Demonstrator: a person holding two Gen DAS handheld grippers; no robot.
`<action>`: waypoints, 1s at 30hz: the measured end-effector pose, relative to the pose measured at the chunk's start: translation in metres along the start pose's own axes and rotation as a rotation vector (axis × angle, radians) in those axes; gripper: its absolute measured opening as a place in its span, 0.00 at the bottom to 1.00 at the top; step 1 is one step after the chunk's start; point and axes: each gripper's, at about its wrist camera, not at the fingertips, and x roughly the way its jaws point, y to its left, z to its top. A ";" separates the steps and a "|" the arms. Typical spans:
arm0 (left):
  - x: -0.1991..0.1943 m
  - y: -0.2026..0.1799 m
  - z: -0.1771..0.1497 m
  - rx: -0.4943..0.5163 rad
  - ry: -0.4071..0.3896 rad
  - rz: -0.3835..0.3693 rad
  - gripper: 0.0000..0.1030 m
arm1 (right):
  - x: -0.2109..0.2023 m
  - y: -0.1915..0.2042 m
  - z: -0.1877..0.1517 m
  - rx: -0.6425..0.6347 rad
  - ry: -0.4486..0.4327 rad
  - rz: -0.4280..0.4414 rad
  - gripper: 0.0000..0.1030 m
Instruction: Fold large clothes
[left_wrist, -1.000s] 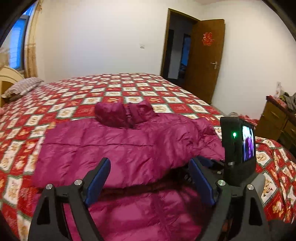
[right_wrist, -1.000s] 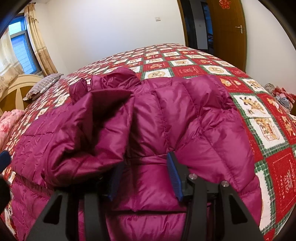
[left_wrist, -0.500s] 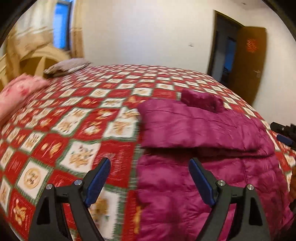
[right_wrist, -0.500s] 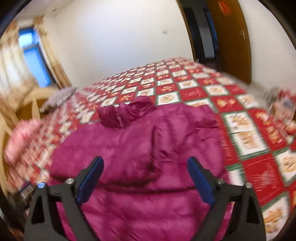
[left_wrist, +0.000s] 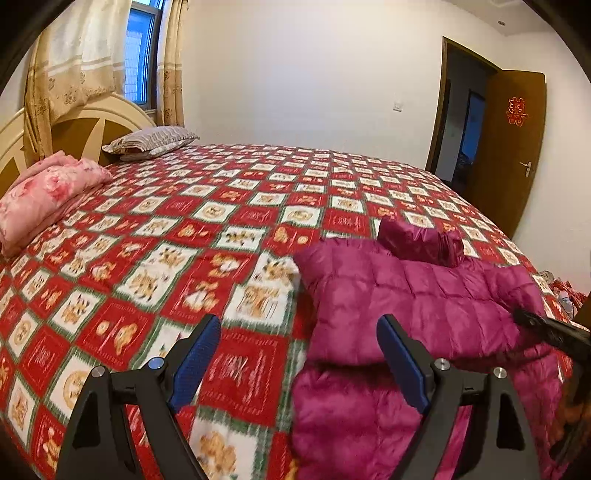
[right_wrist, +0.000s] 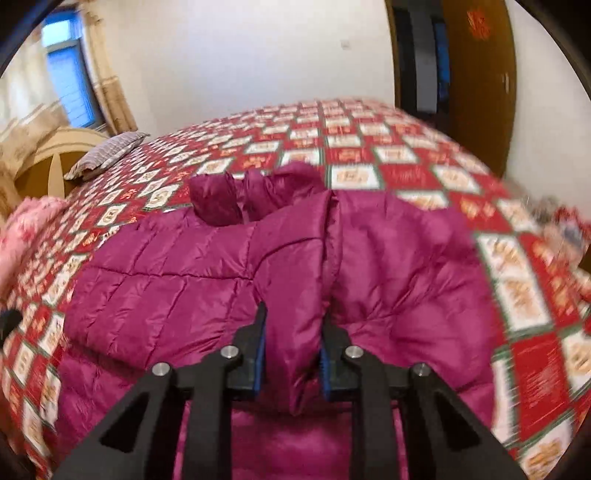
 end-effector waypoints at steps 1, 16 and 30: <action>0.003 -0.002 0.002 0.002 0.000 0.002 0.84 | -0.002 -0.001 -0.001 -0.016 0.001 -0.007 0.24; 0.054 -0.041 0.038 0.044 0.032 0.071 0.84 | -0.021 -0.036 0.022 0.071 -0.093 -0.074 0.42; 0.149 -0.040 0.004 0.014 0.179 0.230 0.84 | 0.062 -0.002 -0.003 -0.069 0.036 -0.084 0.34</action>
